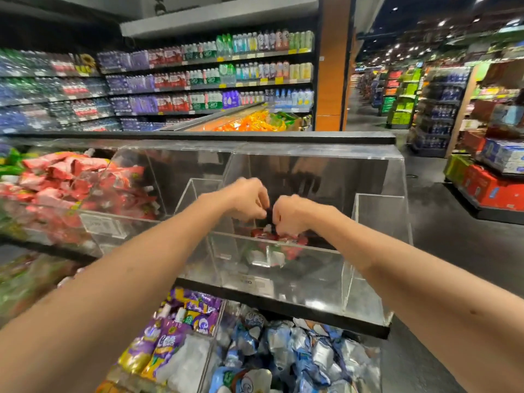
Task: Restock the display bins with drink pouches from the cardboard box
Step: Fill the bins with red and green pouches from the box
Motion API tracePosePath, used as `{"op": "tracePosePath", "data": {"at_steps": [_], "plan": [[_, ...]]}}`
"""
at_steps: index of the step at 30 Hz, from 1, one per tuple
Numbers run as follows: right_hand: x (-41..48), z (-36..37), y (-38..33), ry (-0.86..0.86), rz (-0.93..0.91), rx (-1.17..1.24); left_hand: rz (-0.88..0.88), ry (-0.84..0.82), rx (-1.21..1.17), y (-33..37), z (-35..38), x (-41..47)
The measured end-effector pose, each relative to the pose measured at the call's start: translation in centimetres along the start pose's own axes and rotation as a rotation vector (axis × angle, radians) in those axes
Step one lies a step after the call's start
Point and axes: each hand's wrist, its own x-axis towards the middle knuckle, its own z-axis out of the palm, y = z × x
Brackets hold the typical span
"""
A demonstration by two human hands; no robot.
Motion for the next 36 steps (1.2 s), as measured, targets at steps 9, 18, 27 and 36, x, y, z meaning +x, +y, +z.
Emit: {"op": "tracePosePath", "data": {"at_steps": [9,18,27,36], "plan": [[-18.2,1.7,-2.0,0.746,-0.231,0.459,0.196,0.644,-0.217,1.8,-0.6,-15.8],[-44.4,21.5,3.5,0.719,0.589,0.505,0.964,0.269,-0.405,19.6,18.6,-21.4],[-67.4,38.3,4.0,0.432,1.569,0.836,1.294,-0.410,0.013,39.8,41.6,-28.5],[-73.3,48.9,12.3,0.198,1.825,1.133,1.072,-0.863,0.278,48.5,57.7,-26.8]]}}
